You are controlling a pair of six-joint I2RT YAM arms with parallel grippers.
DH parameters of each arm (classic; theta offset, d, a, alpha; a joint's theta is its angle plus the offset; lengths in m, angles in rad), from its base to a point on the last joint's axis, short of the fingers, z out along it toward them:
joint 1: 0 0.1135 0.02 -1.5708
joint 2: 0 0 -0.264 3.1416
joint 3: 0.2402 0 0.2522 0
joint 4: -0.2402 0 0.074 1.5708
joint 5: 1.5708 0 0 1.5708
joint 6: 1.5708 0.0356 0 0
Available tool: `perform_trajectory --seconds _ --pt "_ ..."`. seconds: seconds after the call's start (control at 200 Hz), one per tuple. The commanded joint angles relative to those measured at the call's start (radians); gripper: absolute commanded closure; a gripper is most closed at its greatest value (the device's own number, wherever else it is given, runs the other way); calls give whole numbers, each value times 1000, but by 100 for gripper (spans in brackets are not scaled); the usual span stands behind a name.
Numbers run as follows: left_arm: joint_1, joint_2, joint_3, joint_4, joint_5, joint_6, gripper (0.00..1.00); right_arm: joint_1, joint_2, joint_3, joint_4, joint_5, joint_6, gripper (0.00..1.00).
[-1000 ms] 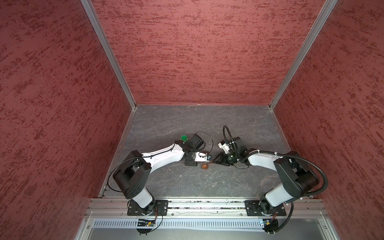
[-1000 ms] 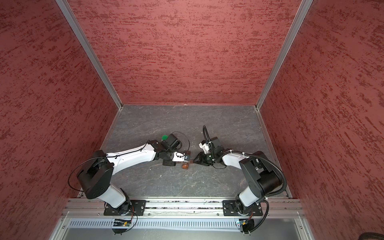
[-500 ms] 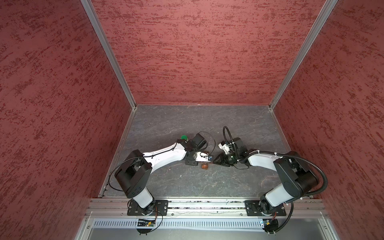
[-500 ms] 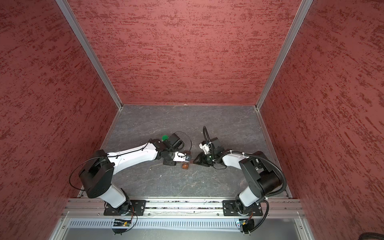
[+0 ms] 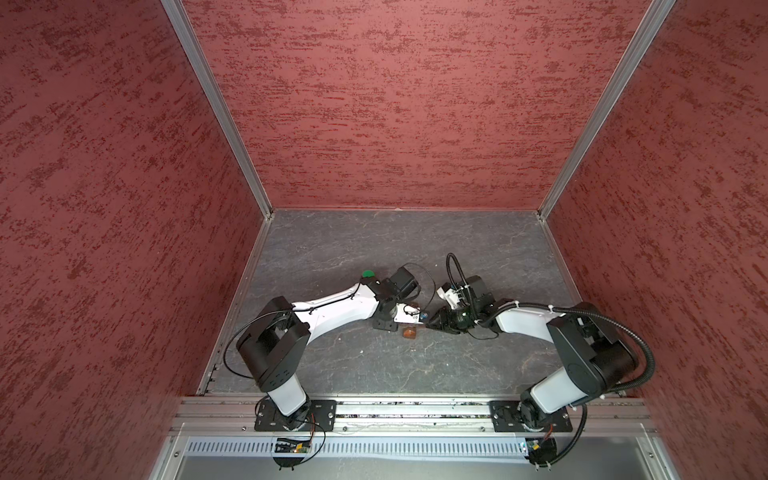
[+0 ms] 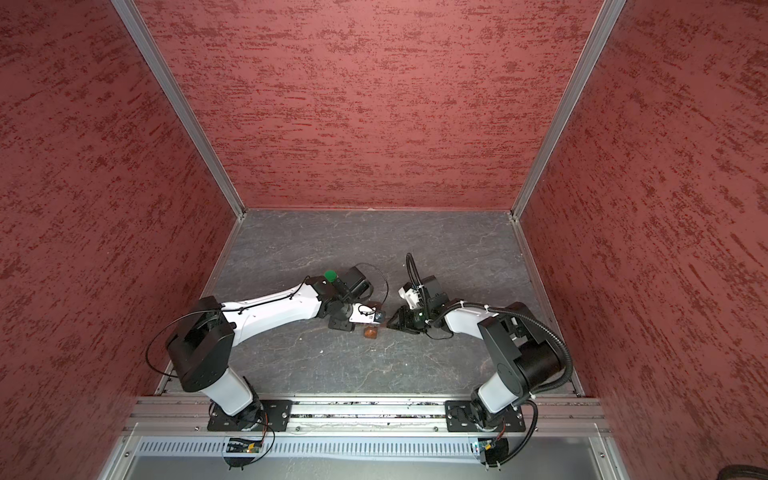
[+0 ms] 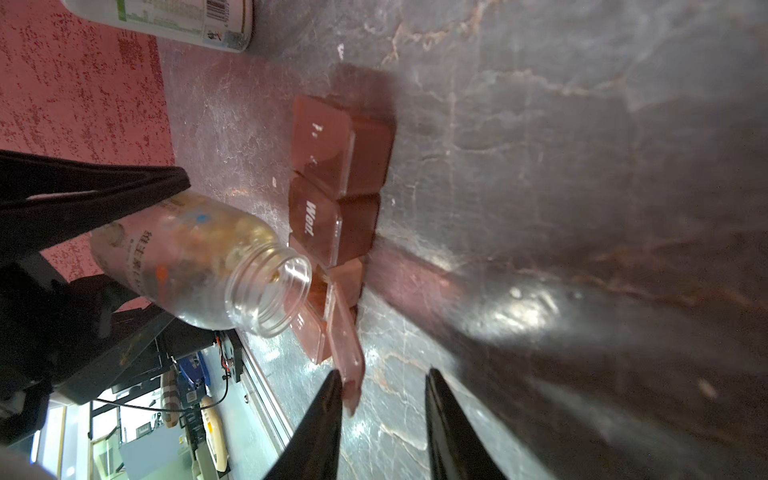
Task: Sort the pills into containers
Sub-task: 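Pour yellow softgels from the bottle into the open compartment with the left gripper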
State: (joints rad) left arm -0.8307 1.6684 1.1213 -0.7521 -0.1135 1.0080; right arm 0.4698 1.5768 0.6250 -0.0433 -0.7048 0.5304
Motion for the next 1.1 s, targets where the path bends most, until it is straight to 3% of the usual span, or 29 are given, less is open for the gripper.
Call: perform_trajectory --seconds 0.0,1.097 --pt "-7 10 25 -17 -8 6 100 5 4 -13 30 -13 -12 65" --pt "-62 37 59 -48 -129 59 100 5 8 -21 40 -15 -15 65"
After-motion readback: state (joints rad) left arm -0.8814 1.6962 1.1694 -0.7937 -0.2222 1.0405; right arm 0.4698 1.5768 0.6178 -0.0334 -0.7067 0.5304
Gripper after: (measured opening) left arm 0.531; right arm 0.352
